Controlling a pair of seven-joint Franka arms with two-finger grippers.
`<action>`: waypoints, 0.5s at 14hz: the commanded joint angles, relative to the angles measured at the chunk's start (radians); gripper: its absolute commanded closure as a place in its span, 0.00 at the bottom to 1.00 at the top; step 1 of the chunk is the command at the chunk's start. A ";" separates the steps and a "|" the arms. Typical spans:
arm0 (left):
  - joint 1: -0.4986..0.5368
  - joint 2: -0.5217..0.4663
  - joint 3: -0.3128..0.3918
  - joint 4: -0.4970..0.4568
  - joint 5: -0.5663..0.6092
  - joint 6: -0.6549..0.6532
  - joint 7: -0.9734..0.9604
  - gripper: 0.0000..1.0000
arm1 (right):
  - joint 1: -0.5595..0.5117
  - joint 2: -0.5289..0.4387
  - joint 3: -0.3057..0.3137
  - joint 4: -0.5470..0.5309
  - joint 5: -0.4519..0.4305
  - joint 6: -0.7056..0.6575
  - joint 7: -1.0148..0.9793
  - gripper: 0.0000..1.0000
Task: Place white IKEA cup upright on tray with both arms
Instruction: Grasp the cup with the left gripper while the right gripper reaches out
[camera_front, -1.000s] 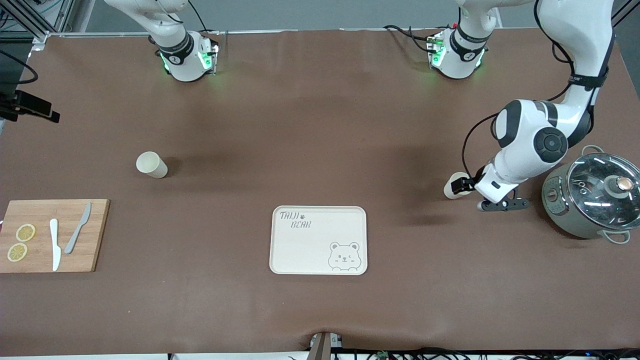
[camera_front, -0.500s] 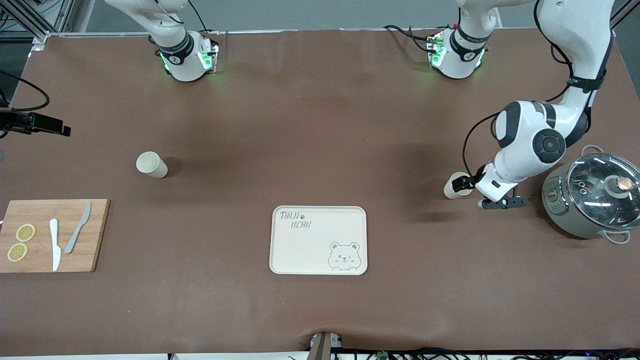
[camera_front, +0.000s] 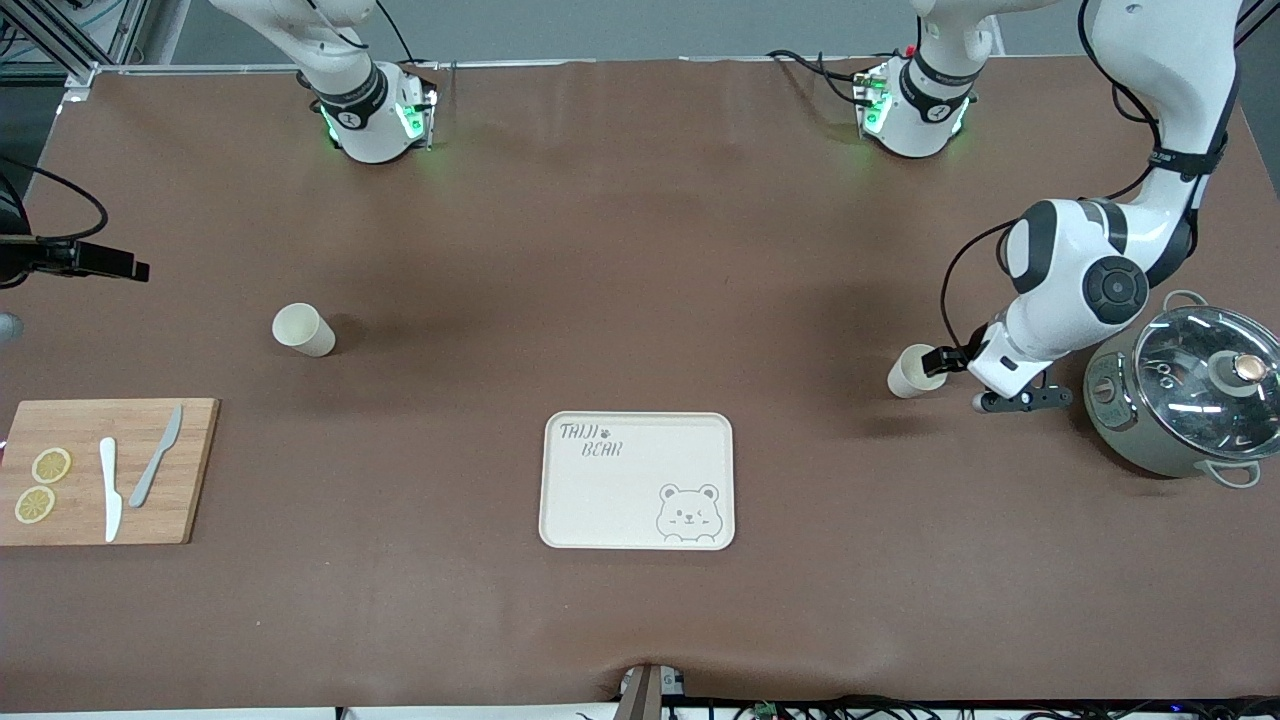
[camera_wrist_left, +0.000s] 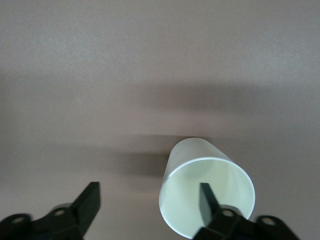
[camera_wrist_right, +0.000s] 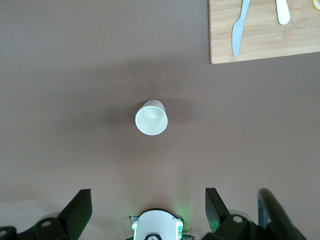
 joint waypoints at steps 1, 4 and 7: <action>0.006 -0.017 -0.008 -0.027 0.020 0.015 0.003 0.27 | -0.032 -0.009 0.014 -0.044 0.013 0.026 -0.012 0.00; 0.001 -0.009 -0.008 -0.027 0.020 0.016 0.003 0.45 | -0.030 -0.023 0.014 -0.127 0.013 0.099 -0.015 0.00; -0.004 0.009 -0.009 -0.020 0.020 0.016 0.003 0.86 | -0.030 -0.034 0.014 -0.211 0.013 0.193 -0.032 0.00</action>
